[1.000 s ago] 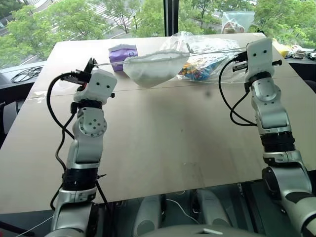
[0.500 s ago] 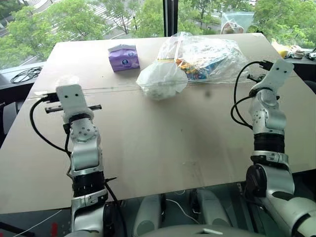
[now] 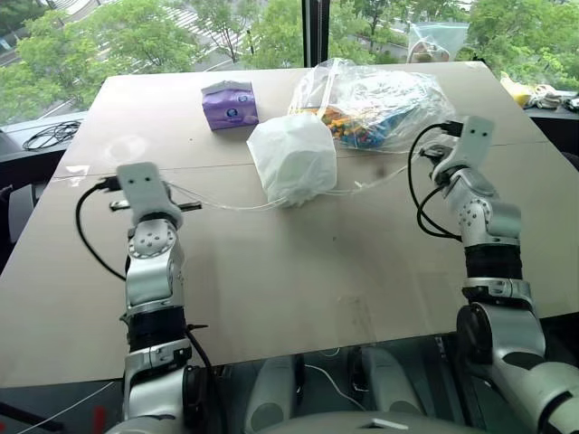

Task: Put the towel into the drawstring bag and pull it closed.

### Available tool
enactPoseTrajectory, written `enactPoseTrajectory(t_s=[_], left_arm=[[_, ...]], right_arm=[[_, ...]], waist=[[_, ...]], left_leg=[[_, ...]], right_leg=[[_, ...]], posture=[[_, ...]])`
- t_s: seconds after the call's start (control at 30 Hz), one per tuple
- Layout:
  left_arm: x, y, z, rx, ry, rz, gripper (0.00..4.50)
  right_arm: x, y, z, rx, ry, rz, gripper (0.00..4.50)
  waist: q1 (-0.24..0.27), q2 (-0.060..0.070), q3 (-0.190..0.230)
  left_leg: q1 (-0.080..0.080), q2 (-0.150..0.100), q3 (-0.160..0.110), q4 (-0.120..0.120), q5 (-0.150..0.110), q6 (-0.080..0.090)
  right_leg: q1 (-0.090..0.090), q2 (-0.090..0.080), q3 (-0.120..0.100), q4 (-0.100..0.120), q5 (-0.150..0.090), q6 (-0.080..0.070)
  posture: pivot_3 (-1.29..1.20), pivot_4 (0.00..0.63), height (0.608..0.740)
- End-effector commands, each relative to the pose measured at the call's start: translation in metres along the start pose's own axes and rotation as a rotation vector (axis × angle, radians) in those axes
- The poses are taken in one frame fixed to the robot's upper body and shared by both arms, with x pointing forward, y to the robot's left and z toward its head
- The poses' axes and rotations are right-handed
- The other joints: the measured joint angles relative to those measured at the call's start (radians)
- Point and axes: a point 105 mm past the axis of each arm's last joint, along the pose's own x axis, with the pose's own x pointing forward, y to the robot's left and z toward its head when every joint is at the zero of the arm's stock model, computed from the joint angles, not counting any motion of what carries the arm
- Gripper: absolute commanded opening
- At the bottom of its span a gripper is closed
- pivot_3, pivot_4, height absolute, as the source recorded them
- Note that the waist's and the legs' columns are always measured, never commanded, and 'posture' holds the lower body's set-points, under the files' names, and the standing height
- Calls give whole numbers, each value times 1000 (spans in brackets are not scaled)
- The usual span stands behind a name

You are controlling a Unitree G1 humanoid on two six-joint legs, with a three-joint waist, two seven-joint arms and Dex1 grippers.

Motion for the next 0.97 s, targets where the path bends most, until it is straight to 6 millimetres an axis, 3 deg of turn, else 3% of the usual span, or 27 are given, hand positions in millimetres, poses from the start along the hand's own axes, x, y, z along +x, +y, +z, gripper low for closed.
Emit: enactPoseTrajectory(t_s=[0.03,0.13,0.23,0.3,0.4,0.57,0.7,0.87,0.97], left_arm=[[5,-20,33,182,-123,-229,0],[4,-15,38,282,-144,-331,867],[-5,-7,21,282,-63,-465,2279],[-14,-2,11,250,-18,-530,3316],[-40,15,-20,151,149,-638,3316],[-78,36,-65,92,349,-682,3316],[-95,19,-69,52,344,-716,3316],[-115,-10,-56,-19,283,-792,3316],[-125,-18,-52,-4,267,-831,3316]], right_arm=[[-18,43,5,-267,-13,329,1613],[-27,30,-8,-422,50,390,3062],[-36,10,-21,-577,107,426,4489],[-39,-2,-23,-584,120,416,4500],[-49,-18,-29,-542,139,441,4500],[-83,-28,-63,-482,308,583,4500],[-109,-31,-81,-443,430,676,4500],[-104,-20,-55,-287,231,695,4500],[-107,-20,-56,-271,201,714,4500]], waist=[[-3,0,0],[-4,0,0],[-4,0,0],[-7,0,0],[-9,0,0],[1,0,0],[2,2,-1],[3,2,-1],[4,2,-1]], left_leg=[[1,0,0,0,0,0],[1,0,2,-1,-1,1],[1,0,3,-1,-1,1],[2,1,4,-1,-1,1],[2,2,5,-1,-1,1],[2,4,4,-2,-2,1],[3,3,5,-2,-3,-1],[3,3,6,-1,-4,-4],[3,3,6,-1,-4,-3]], right_leg=[[0,0,0,-1,0,0],[0,0,1,-2,0,0],[0,-2,0,-3,0,0],[0,-2,1,-3,-1,-1],[-1,-5,1,-3,-2,-2],[-1,-6,0,-3,-3,-4],[-1,-10,2,-4,-3,-5],[0,-16,-3,-3,-3,-5],[-1,-15,-5,-3,-3,-5]], posture=[[0,150,740],[0,150,740],[0,150,740],[0,150,740],[0,150,740],[0,150,740],[0,150,740],[0,150,740],[0,150,740]])
